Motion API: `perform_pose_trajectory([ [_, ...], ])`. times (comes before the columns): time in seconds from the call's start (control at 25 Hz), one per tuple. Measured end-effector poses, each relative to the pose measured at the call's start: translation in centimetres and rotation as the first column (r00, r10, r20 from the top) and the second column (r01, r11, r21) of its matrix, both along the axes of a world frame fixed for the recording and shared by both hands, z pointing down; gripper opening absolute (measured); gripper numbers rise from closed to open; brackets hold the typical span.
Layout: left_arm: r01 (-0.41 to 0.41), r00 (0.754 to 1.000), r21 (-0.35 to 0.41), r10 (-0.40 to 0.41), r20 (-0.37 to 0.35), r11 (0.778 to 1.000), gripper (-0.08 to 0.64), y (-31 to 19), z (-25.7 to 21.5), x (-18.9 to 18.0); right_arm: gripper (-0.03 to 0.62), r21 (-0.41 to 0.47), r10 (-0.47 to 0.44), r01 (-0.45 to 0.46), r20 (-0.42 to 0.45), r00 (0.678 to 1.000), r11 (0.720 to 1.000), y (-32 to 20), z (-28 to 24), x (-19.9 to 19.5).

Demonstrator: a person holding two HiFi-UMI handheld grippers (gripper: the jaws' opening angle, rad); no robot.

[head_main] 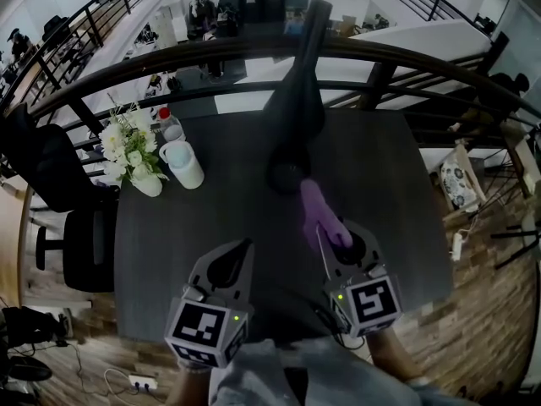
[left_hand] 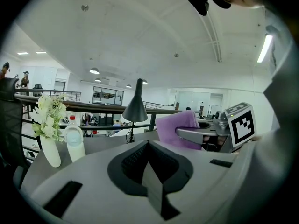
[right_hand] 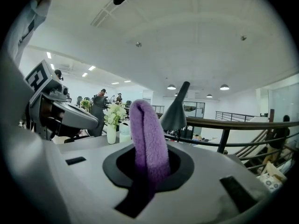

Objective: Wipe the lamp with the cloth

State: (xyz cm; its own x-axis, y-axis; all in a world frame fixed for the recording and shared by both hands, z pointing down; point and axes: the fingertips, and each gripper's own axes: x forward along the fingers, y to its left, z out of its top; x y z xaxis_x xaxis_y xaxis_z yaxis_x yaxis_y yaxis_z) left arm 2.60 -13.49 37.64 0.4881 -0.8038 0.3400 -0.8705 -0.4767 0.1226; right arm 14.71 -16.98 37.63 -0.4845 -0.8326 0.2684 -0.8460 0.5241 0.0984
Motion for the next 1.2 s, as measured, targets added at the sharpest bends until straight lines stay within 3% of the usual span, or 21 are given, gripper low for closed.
perform_pose_trajectory([
  [1.2,0.017,1.000,-0.016,-0.017,0.004,1.000,0.000,0.4,0.5,-0.5,0.051,-0.019,-0.050,0.050,0.002,0.999,0.999,1.2,0.6,-1.8],
])
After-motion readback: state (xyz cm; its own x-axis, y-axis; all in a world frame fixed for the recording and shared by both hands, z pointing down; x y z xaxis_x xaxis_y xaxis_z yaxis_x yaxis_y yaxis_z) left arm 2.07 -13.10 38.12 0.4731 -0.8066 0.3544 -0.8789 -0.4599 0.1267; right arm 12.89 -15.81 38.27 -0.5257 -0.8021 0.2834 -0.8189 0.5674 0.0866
